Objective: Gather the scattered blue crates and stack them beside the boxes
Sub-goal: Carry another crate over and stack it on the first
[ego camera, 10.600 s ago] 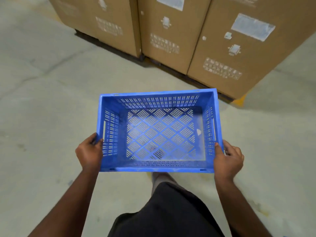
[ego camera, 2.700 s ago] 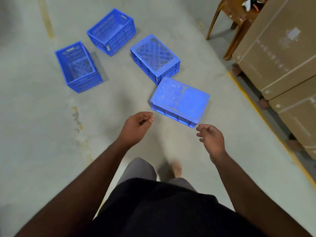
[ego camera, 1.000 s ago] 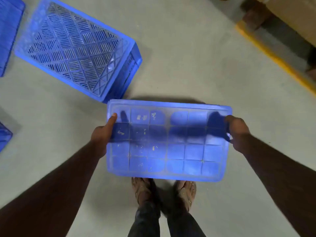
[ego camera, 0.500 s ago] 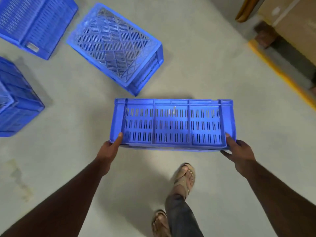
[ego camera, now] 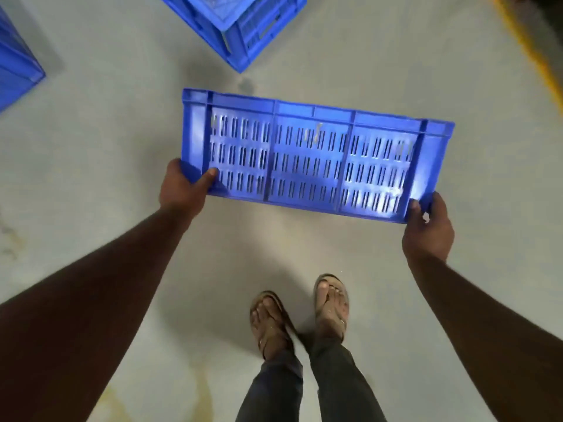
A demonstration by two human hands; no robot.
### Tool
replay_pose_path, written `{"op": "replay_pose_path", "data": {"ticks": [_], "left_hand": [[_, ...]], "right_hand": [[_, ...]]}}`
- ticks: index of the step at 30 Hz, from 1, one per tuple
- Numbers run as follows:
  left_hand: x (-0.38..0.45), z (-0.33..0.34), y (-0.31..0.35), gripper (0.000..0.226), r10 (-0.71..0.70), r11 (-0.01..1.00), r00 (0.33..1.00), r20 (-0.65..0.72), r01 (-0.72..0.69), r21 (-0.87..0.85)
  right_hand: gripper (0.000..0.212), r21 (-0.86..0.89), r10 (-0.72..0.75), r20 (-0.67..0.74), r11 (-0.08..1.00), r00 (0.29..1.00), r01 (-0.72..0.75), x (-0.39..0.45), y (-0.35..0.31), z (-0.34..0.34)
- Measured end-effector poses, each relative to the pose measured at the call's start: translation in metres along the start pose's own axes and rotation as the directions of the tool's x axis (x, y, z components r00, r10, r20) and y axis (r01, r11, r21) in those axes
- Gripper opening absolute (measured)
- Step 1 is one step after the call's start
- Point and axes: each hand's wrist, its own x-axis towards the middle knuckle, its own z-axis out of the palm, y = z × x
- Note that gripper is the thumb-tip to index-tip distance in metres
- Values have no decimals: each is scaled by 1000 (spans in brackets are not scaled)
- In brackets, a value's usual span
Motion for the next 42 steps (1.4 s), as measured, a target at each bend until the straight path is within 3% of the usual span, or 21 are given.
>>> {"op": "replay_pose_path", "data": {"ticks": [2,3,5,7,8,9,11,13,15,17,20,23,25,27,32,36,39,42], "left_hand": [[-21,-11,-19,66,-97,972,991,97,74,222],[-35,-20,-30,65,-149,965,974,169,105,242],[-64,-39,-47,57,-142,990,937,320,140,27],[-84,-49,-40,43,-65,938,931,359,180,-297],[-87,-51,-34,42,-58,890,929,365,214,-402],[-83,-50,-32,44,-120,846,916,384,296,-443],[-76,-47,-37,53,-257,801,853,454,451,-394],[-69,-36,-59,67,-313,864,845,434,443,-240],[-67,-27,-78,52,-322,938,905,278,346,-38],[-71,-21,-82,42,-291,948,935,200,255,189],[-73,-15,-88,29,-285,916,934,218,197,351],[-71,-13,-100,40,-245,909,952,185,159,386],[-68,-11,-104,63,-186,915,953,239,79,395],[-66,-9,-109,70,-158,884,939,306,-4,468],[-65,5,-118,30,-184,830,947,265,5,557],[-81,5,-127,26,-211,812,956,205,54,581],[-130,-15,-135,20,-215,858,959,187,94,505],[-198,-58,-123,20,-220,911,972,86,173,375]], "right_hand": [[27,-34,37,67,999,997,-34,-20,14,-15],[29,-34,76,140,997,987,-72,-31,18,-25],[46,159,154,285,966,946,-205,-47,17,-43],[61,401,257,348,829,902,-391,-48,11,-51],[69,440,335,381,754,862,-488,-42,9,-49],[77,423,395,423,710,815,-564,-33,11,-44],[88,202,471,485,760,737,-618,-20,23,-33],[89,-80,479,455,862,751,-501,-20,35,-24],[60,-319,397,360,903,844,-289,-24,38,-24],[31,-424,377,295,875,878,-233,-22,42,-21],[23,-492,391,343,849,854,-191,-19,49,-15],[40,-511,326,342,852,882,-116,-16,51,-11],[53,-574,205,351,818,914,37,-10,52,-14],[47,-613,154,372,782,915,118,-2,52,-14],[28,-671,221,386,733,895,108,14,53,-2],[33,-701,158,352,697,922,149,1,52,4],[29,-646,80,325,746,942,160,-29,44,-22],[21,-515,-37,283,837,958,184,-67,18,-74]]}}
